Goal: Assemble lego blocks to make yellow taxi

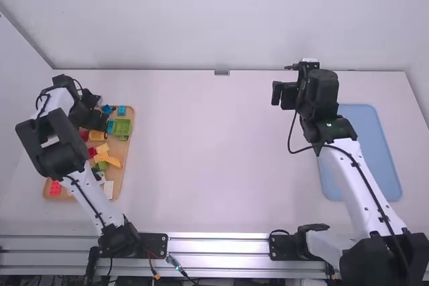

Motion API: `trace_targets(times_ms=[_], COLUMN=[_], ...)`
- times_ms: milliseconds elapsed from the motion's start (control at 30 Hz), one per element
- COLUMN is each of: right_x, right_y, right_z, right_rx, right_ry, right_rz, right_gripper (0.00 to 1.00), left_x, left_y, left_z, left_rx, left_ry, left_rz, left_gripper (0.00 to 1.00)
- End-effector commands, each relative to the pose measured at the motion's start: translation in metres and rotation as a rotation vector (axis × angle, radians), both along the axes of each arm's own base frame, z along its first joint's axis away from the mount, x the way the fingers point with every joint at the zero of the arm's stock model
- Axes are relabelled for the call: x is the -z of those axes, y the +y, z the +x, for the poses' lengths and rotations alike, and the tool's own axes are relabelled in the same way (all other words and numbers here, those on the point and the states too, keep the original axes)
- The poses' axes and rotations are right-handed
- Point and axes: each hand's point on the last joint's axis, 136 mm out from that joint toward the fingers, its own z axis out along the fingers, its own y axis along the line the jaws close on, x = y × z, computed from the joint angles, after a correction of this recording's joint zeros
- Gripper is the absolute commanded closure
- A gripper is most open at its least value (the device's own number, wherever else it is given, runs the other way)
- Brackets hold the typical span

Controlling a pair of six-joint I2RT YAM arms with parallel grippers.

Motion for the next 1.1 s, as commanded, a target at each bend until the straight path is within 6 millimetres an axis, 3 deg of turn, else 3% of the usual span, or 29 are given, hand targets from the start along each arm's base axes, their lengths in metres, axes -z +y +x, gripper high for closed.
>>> trace_targets(times_ms=[0, 200, 667, 1067], right_x=[-0.016, -0.017, -0.016, -0.015], right_y=[0.000, 0.000, 0.000, 0.000], right_z=[0.005, 0.005, 0.005, 0.005], right_rx=[0.002, 0.002, 0.002, 0.002], right_ry=[-0.033, -0.039, -0.035, -0.031], right_rz=[0.005, 0.005, 0.005, 0.004], right_gripper=[0.01, 0.01, 0.01, 0.01], left_x=[0.007, 0.005, 0.015, 0.016], left_y=[-0.002, -0.003, -0.015, -0.021], left_z=[-0.001, 0.002, -0.020, -0.028], left_rx=[0.017, -0.047, -0.088, -0.127], left_ry=[0.012, -0.005, 0.077, 0.107], left_rz=[-0.014, -0.030, -0.073, -0.101], left_gripper=[0.08, 0.07, 0.19, 0.20])
